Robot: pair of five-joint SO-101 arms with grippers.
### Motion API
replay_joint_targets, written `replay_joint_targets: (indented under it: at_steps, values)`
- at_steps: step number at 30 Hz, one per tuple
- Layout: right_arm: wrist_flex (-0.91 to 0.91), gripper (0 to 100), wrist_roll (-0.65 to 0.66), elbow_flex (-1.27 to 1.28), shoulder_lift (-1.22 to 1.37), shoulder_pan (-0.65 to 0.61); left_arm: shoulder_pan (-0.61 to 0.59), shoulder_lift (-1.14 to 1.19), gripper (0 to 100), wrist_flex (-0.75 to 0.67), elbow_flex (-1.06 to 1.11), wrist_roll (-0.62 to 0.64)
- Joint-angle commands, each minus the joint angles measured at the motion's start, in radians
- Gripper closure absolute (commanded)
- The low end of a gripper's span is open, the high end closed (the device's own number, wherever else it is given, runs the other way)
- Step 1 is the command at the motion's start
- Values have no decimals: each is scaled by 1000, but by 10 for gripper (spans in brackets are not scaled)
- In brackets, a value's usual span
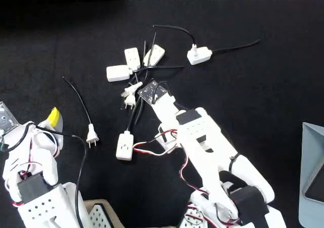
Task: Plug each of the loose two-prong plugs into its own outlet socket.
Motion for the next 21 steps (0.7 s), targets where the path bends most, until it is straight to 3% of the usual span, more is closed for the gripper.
replay_joint_targets:
  at_steps: [1, 7, 21]
  values:
    - [-34, 828, -11, 13, 4, -15, 1, -8, 704, -21, -8, -9]
    - [-143, 879, -3, 91, 4, -12, 1, -8, 704, -20, -8, -9]
    - [-140, 887, -3, 79, -5, -18, 1, -8, 704, -20, -8, -9]
